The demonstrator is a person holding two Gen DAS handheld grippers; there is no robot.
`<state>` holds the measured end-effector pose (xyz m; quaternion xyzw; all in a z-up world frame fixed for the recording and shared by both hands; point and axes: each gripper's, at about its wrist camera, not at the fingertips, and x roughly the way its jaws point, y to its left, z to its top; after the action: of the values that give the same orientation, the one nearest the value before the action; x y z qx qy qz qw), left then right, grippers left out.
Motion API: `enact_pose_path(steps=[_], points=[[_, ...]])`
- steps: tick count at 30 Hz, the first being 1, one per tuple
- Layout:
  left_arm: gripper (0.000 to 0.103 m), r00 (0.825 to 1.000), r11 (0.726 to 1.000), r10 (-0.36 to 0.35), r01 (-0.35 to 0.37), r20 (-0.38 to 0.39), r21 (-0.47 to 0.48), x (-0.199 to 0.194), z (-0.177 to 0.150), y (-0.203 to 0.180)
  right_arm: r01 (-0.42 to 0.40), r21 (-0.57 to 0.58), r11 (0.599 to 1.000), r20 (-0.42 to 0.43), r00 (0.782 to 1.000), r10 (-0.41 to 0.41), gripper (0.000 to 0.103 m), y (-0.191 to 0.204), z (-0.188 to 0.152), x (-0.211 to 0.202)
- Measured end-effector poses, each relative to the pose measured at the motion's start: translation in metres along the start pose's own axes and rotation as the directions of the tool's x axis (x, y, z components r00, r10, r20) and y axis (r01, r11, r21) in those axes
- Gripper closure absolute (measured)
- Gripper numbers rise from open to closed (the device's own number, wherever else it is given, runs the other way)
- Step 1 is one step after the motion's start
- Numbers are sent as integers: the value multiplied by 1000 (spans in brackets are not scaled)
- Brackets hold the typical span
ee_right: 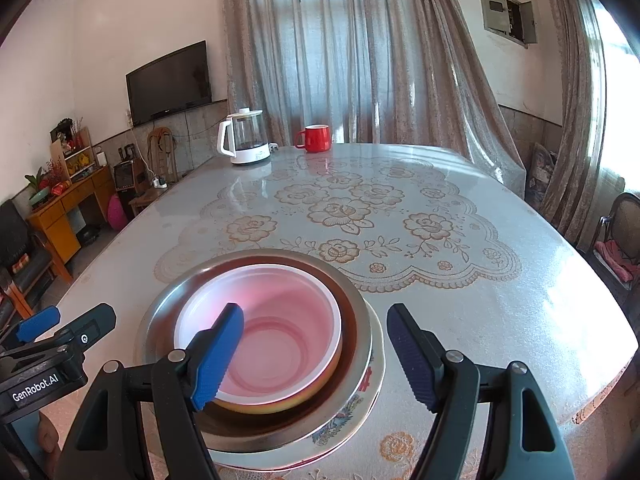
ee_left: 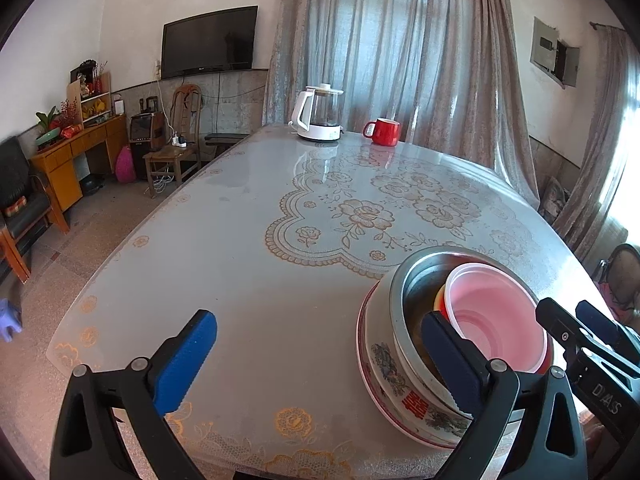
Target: Organize plates and bowls
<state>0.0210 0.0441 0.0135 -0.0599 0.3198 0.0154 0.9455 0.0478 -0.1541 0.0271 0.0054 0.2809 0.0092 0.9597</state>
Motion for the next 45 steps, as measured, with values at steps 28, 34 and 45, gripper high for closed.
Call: enact_pose_path(steps=[28,34,45], points=[[0,1000,999,16,-16,7,47,0,-3,-12,-17,10,1000,-12,1000,17,28,-2,-1,4],[0,1000,999,16,-16,6,43,0,-3,-12,-18,7,1000,-11,1000,18,28,-2,0,4],[0,1000,999,15,-16,11,49,-1,-2,-14,-16,5,1000,-8,1000,16,28,-1,2,3]])
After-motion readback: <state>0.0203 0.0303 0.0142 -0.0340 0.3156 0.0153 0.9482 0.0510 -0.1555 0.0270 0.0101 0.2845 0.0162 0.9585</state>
